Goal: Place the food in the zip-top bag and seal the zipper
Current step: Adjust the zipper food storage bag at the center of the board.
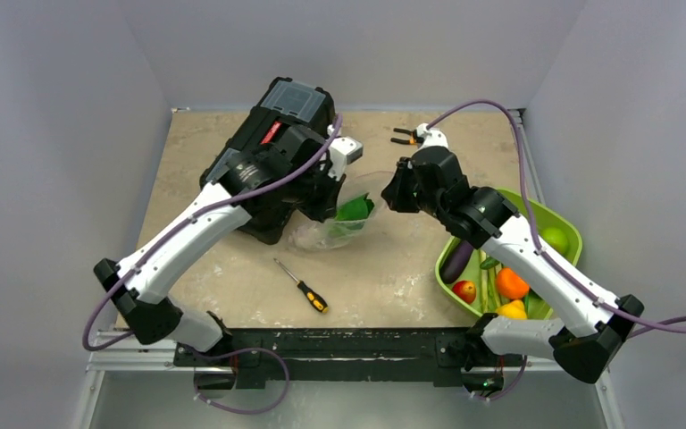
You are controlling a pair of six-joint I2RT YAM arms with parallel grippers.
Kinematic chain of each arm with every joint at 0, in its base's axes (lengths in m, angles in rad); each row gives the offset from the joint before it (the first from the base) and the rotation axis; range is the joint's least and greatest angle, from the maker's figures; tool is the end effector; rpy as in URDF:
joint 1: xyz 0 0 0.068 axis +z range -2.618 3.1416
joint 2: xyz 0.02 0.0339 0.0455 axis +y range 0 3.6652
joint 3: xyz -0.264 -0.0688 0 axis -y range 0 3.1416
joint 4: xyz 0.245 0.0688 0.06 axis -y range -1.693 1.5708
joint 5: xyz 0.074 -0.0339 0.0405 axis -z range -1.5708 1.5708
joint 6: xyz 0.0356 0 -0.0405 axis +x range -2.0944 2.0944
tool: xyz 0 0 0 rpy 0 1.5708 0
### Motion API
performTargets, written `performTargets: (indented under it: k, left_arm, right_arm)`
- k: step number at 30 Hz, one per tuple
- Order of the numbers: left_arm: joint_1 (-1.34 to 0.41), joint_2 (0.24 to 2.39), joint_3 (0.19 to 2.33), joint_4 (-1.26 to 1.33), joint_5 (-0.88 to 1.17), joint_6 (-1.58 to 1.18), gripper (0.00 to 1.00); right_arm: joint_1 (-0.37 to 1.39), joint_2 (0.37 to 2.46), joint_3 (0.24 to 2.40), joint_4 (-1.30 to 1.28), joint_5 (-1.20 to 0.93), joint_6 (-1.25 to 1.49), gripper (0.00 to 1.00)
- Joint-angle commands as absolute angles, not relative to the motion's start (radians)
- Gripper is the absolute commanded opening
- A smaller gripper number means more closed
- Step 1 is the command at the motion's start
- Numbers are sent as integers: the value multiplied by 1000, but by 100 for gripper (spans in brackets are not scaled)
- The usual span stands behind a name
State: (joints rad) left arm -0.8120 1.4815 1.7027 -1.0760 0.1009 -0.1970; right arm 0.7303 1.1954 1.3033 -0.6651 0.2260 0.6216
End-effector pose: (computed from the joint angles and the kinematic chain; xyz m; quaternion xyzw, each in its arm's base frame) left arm 0.1998 -0.2159 0.4062 0.3000 0.8862 -0.2105 0.2835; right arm 0.1935 0.1625 0.3877 0.0075 0.8704 0.2248 0.4379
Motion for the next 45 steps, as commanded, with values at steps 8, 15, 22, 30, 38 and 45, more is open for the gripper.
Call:
performTargets:
  k: [8, 15, 22, 30, 38, 45]
  left_arm:
    - [-701, 1392, 1691, -1067, 253, -278, 0]
    - [-695, 1240, 1617, -888, 391, -372, 0]
    - [-696, 1376, 1530, -866, 458, -387, 0]
    - [-701, 1328, 1590, -887, 337, -298, 38]
    - [-718, 1436, 1755, -994, 190, -183, 51]
    - [-741, 1544, 1879, -1051, 93, -107, 47]
  right_arm:
    - [736, 1168, 1412, -701, 320, 580, 0]
    - [737, 1173, 1516, -724, 335, 549, 0]
    - [734, 1271, 1437, -657, 316, 558, 0]
    - [735, 1248, 1455, -638, 259, 563, 0]
    - [736, 1238, 1450, -629, 245, 569, 0]
    - [736, 1238, 1463, -626, 218, 574, 0]
